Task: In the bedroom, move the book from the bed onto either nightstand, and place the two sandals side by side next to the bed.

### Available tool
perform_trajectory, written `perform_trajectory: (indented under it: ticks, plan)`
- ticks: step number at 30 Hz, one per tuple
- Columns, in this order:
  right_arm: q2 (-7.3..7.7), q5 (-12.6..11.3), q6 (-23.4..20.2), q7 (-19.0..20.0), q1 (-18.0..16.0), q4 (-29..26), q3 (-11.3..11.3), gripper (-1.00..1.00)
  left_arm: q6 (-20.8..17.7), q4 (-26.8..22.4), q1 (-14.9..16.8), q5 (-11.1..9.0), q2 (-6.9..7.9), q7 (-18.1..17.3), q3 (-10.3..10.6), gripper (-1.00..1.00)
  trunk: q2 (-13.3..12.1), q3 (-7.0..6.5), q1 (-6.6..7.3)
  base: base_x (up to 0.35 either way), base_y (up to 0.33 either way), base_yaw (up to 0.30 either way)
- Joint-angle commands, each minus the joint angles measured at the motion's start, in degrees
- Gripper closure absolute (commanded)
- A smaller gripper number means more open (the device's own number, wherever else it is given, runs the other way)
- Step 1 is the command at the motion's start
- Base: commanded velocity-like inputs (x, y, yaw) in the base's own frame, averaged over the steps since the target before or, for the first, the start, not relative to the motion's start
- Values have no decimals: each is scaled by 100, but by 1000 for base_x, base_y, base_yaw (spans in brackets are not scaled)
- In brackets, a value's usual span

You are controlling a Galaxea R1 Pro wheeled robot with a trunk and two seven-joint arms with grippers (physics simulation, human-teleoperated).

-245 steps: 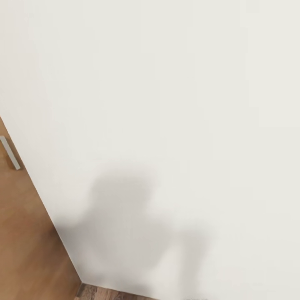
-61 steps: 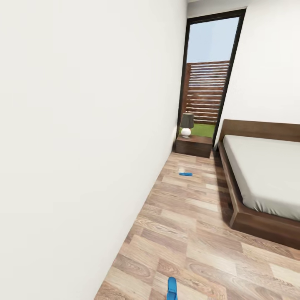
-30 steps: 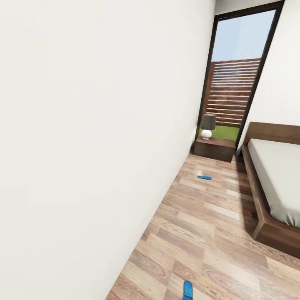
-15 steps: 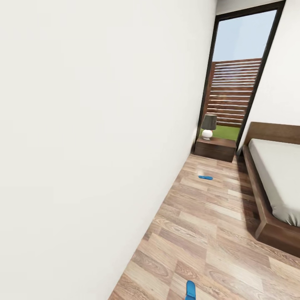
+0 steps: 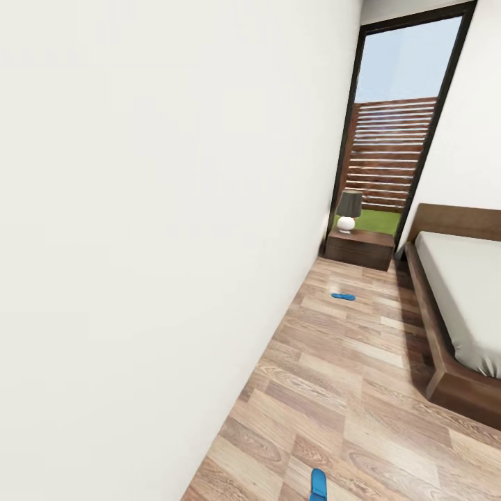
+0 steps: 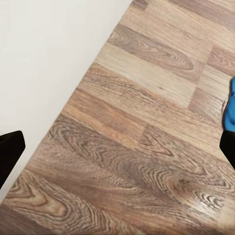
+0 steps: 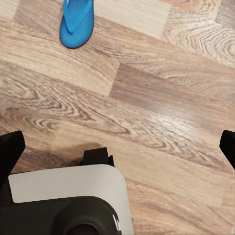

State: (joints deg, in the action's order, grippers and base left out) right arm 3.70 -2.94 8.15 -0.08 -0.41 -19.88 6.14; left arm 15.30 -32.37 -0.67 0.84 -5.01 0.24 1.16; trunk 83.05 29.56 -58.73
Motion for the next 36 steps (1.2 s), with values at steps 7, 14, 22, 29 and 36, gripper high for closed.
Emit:
perform_trajectory:
  ticks: [7,14,22,29,36]
  plan:
    - [23,-30,20,-1,-3,4,5,-100,8,-6,-2,13,0,3,5,-100,2,4,0,0,0,0]
    - [34,-38,12,-1,-3,2,10,-100,7,-34,-3,26,-1,-3,9,-100,2,4,0,0,0,0]
    - [34,-40,-3,13,-3,2,10,-100,-22,-583,-3,33,-165,2,479,-100,2,4,0,0,0,0]
    - [34,-40,-6,16,-3,2,10,-100,-360,-1822,0,32,-223,19,1519,-100,2,4,0,0,0,0]
    - [34,-40,-20,13,-3,2,7,-100,-1544,-3083,50,5,-291,-32,2171,-100,2,4,0,0,0,0]
